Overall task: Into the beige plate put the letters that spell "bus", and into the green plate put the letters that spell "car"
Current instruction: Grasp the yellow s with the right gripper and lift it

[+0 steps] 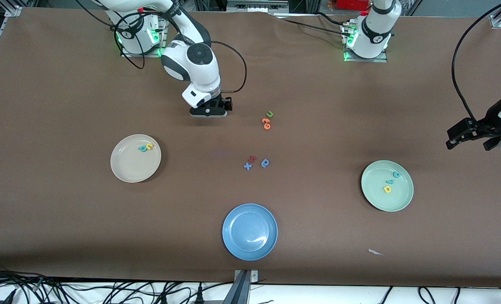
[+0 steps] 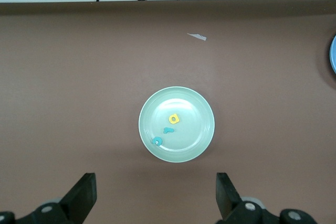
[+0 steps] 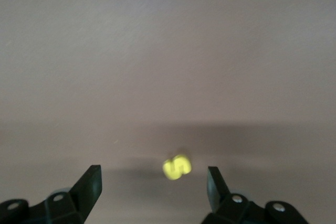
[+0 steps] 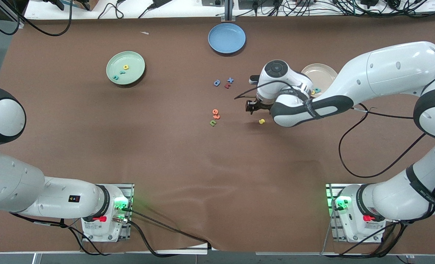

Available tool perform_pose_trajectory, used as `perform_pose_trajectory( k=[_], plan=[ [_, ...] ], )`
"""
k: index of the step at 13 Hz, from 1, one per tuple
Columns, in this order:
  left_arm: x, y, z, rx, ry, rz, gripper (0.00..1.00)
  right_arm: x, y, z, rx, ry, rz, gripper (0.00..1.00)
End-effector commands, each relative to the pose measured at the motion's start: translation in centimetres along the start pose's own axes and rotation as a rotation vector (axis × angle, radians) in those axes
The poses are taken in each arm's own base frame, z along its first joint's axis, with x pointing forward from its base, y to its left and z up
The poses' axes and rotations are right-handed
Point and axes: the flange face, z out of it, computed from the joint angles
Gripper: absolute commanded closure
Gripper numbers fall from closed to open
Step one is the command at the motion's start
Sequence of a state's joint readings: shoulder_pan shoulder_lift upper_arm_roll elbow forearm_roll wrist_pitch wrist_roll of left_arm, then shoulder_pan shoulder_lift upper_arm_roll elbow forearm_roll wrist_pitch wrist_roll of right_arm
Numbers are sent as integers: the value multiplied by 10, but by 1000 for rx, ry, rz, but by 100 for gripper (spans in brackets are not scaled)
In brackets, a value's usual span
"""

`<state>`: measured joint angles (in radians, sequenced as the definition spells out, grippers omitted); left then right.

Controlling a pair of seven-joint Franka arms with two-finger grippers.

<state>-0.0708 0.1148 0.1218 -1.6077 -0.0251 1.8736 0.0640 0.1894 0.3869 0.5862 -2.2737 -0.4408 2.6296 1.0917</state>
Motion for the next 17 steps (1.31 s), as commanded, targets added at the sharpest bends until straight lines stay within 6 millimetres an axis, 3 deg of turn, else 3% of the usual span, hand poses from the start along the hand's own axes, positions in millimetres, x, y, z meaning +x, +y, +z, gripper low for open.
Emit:
perform_pose_trajectory(
  k=[1, 4, 8, 12, 17],
  plan=[
    [0, -1, -6, -23, 13, 7, 0, -32, 13, 9, 51, 23, -53, 9],
    [1, 4, -4, -24, 10, 15, 0, -46, 18, 15, 58, 41, -130, 9],
    [1, 8, -2, -25, 5, 21, 0, -51, 20, 24, 44, 48, -200, 9],
    [2, 8, -1, -25, 4, 21, 0, -49, 35, 48, 19, 31, -257, 9],
    [1, 8, 0, -25, 2, 21, 0, -41, 35, 54, 34, 31, -249, 10]
  ],
)
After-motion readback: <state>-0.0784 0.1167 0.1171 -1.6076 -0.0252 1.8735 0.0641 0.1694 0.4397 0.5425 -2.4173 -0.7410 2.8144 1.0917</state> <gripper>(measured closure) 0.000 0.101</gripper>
